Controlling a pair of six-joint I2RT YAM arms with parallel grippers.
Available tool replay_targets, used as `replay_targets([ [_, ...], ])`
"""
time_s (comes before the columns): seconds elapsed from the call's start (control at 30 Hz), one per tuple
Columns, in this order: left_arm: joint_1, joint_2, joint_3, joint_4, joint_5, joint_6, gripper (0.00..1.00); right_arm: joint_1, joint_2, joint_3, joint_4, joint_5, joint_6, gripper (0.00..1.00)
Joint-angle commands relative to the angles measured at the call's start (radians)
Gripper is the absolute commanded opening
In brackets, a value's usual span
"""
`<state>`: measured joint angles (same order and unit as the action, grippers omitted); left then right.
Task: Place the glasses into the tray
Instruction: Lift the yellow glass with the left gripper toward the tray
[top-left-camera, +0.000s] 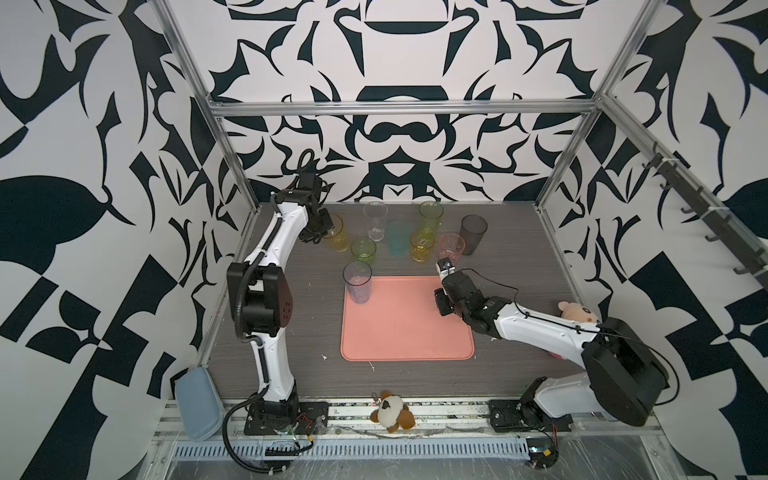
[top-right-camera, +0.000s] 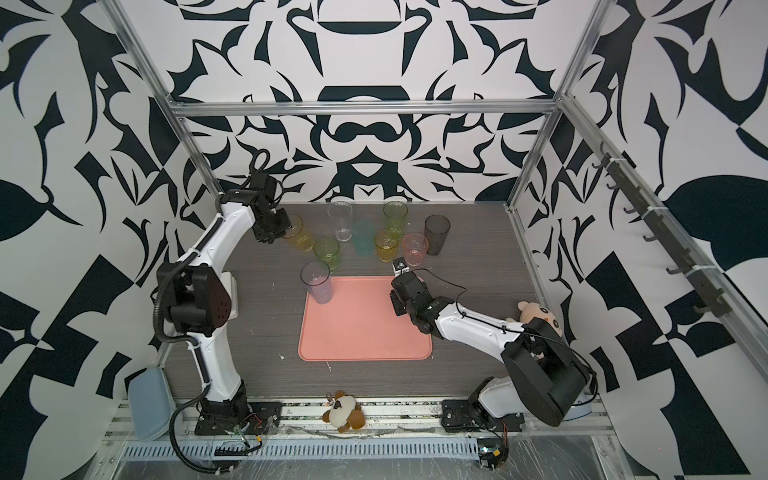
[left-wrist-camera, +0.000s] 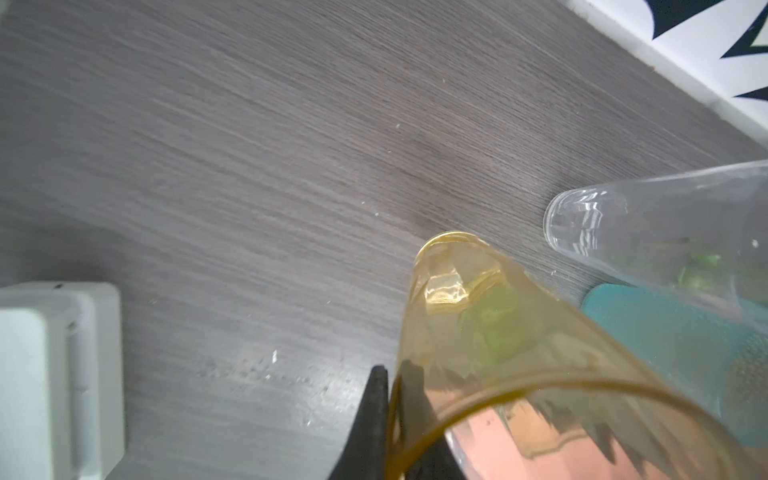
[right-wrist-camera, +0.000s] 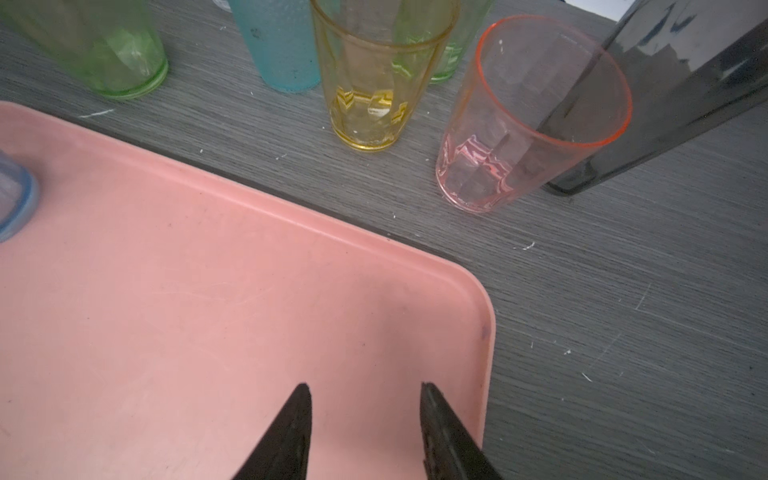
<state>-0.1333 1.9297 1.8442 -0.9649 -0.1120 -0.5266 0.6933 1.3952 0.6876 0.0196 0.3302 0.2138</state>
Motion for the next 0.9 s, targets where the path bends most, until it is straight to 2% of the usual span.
replay_targets([
  [0.0, 0.032, -0.093, -0.080, -0.018, -0.006, -0.009, 0.01, -0.002, -0.008, 0.035, 0.022, 0.012, -0.004, 0.46],
  [0.43, 0.043, -0.390, -0.340, -0.064, -0.043, -0.001, 0.00, -0.001, -0.016, 0.035, 0.013, 0.007, -0.003, 0.46],
  [0.67, 0.029, -0.527, -0.402, -0.178, -0.136, 0.008, 0.00, -0.001, -0.021, 0.035, 0.006, 0.021, -0.007, 0.46],
  [0.87, 0.026, -0.648, -0.448, -0.254, -0.154, 0.051, 0.00, -0.001, -0.014, 0.039, 0.002, 0.026, -0.008, 0.46],
])
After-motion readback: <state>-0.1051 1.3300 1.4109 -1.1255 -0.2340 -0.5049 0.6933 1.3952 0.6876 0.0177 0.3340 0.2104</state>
